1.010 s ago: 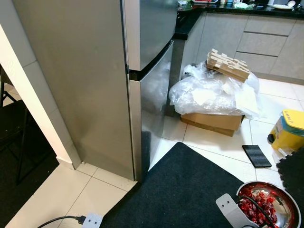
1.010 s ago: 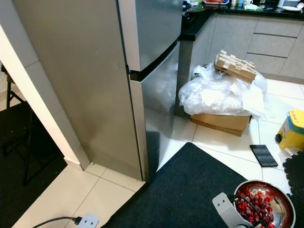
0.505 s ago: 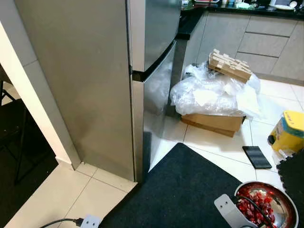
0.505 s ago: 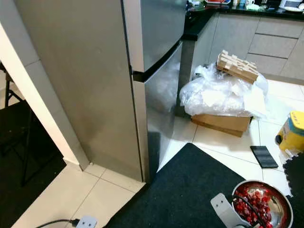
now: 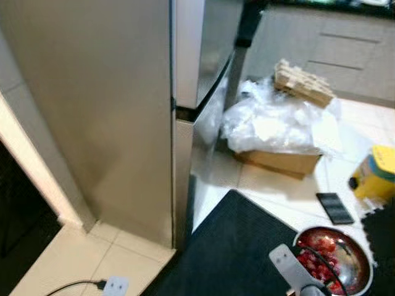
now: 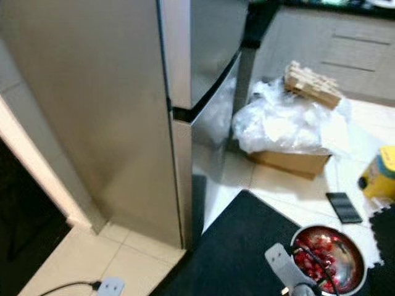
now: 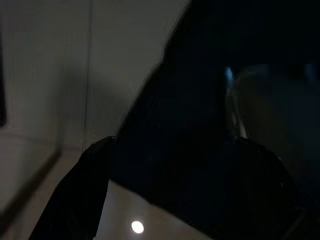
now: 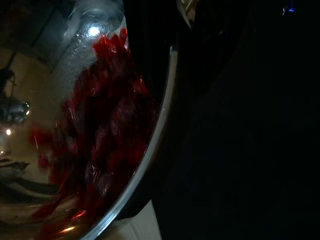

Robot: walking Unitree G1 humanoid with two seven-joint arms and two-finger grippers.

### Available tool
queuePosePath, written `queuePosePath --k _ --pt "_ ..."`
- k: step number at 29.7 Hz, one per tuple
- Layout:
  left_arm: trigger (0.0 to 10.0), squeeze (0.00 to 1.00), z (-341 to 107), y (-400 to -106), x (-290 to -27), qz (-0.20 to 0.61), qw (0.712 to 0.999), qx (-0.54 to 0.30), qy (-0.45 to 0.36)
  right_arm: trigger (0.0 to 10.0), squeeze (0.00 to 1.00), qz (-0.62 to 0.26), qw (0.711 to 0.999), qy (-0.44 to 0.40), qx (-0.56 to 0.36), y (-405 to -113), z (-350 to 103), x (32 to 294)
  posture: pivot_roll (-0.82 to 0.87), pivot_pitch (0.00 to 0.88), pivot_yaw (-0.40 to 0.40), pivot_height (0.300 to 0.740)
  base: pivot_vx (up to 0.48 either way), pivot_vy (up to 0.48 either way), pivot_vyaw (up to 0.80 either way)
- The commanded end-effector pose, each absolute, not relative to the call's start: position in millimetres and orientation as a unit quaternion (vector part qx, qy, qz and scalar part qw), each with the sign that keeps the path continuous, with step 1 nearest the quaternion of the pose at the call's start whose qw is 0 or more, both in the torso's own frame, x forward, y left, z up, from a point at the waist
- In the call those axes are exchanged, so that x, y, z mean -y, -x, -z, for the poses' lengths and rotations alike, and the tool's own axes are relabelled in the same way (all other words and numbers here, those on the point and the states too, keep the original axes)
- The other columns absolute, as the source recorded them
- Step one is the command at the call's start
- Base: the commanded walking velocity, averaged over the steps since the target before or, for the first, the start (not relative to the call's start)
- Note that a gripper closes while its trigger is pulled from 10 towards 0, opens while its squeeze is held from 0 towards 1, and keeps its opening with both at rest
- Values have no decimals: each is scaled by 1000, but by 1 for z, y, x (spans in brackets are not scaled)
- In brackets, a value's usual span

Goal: Restocking fridge

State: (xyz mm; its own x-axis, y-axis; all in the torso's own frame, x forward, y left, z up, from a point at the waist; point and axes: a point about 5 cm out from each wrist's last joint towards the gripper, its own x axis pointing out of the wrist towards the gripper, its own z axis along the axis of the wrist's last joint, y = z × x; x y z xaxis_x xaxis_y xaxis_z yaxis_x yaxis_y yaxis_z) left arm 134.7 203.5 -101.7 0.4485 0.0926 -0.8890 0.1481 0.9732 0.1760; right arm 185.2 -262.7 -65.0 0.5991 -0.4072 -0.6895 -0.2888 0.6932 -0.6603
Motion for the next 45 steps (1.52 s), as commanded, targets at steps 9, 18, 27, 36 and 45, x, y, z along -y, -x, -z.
queuePosePath --k 9,18,27,36,45 --pt "10000 0 103 -130 -204 19 842 -529 -110 10000 0 43 798 396 -452 -181 65 269 3 0 -9 740 0 -213 0" --pt "10000 0 103 -129 -206 8 843 -528 -105 10000 0 38 797 397 -453 -180 66 268 5 0 -9 740 0 -394 0" --pt "10000 0 103 -129 -208 2 843 -528 -103 10000 0 33 797 397 -453 -180 67 266 6 0 -7 740 0 0 0" --pt "10000 0 103 -129 -208 4 843 -527 -104 10000 0 -4 807 366 -464 -179 71 256 4 0 -8 740 0 -321 130" --pt "10000 0 102 -130 -208 -2 846 -524 -100 10000 0 -7 803 376 -462 -180 70 257 4 0 -8 740 0 -76 794"
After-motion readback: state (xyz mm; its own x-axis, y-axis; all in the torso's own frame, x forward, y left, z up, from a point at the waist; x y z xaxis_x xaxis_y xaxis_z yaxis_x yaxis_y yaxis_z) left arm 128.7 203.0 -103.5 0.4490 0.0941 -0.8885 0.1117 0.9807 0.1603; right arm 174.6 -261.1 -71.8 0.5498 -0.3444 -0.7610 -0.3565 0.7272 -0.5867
